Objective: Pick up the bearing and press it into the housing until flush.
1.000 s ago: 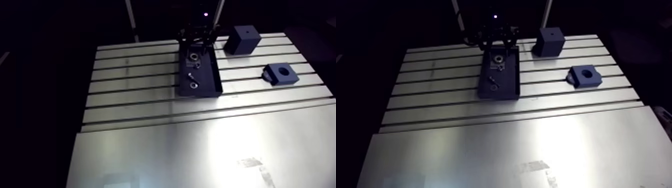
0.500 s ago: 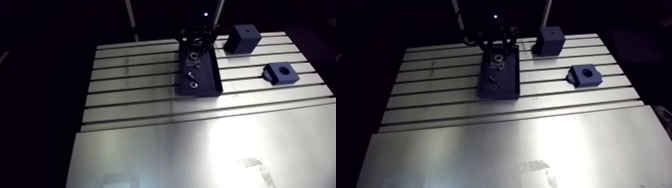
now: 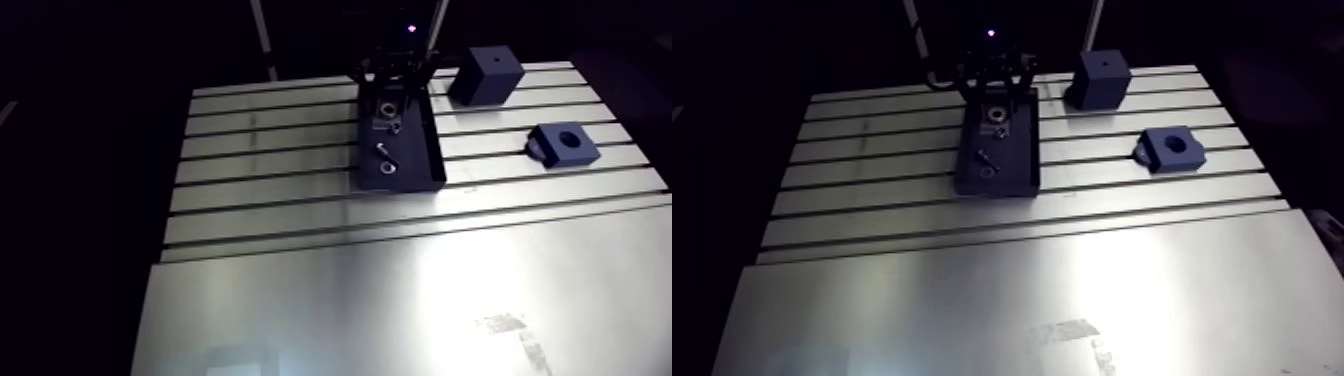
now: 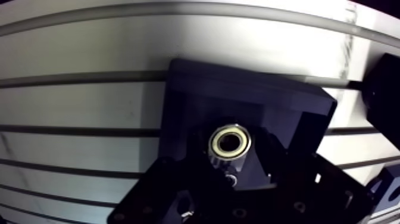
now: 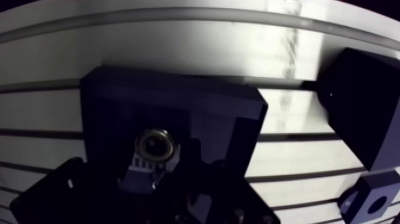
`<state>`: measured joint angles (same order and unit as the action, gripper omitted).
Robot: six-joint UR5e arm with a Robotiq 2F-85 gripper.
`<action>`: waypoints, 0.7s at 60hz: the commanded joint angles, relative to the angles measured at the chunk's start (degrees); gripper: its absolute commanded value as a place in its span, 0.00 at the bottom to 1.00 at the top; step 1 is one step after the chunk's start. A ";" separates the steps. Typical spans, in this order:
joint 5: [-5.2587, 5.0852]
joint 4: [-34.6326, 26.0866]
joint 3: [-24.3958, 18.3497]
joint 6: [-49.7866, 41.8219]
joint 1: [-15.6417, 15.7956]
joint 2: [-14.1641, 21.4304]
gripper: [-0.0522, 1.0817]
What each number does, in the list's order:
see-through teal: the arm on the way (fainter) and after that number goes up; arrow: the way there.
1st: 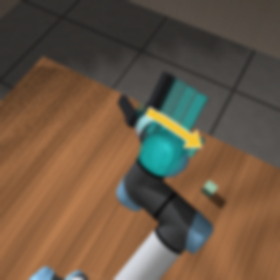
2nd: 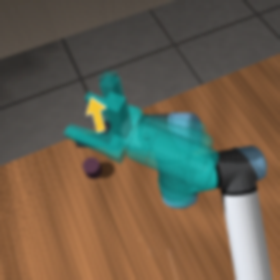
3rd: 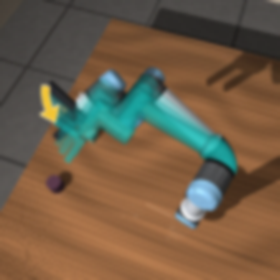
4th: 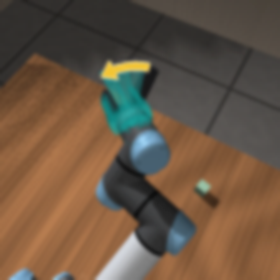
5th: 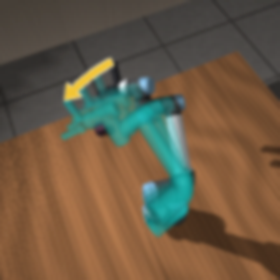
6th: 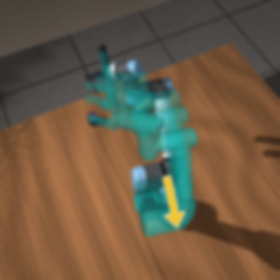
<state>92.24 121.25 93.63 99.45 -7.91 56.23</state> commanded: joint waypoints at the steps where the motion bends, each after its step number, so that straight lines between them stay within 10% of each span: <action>1: 0.00 0.00 -0.07 0.01 0.00 -0.03 0.48; 42: -0.09 0.00 -0.16 0.00 0.09 -0.03 0.57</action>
<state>92.19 121.25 93.48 99.48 -7.84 56.20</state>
